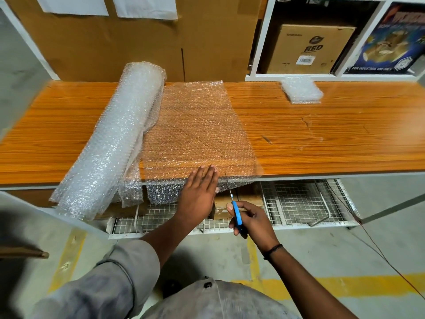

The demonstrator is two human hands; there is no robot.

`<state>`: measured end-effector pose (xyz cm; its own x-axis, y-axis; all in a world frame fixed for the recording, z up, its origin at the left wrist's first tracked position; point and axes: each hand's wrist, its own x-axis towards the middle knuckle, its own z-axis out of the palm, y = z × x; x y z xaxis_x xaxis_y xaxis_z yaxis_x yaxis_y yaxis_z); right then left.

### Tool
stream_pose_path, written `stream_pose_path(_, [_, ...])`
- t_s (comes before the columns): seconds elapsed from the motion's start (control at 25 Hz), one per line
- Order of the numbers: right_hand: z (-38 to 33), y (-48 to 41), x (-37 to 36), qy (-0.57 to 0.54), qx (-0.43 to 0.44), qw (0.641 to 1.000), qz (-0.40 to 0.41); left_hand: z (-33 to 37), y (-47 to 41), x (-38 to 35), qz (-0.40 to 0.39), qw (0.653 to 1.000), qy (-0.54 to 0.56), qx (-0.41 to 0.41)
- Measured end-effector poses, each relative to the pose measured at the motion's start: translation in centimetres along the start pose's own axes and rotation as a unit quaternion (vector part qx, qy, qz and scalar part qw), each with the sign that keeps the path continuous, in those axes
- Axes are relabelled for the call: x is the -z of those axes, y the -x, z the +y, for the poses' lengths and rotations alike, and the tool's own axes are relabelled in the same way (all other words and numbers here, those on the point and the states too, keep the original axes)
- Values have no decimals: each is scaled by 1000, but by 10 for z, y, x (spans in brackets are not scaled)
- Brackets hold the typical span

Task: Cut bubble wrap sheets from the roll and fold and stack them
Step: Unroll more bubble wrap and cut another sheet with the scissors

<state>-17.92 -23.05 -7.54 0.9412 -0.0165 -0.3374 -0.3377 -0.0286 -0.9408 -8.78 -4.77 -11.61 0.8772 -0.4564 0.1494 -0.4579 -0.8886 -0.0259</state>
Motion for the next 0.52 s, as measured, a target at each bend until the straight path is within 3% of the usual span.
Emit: stream_pose_path(0.52, [-12, 0, -3, -8, 10, 1000, -2, 3, -5, 6, 2, 1000, -12, 11])
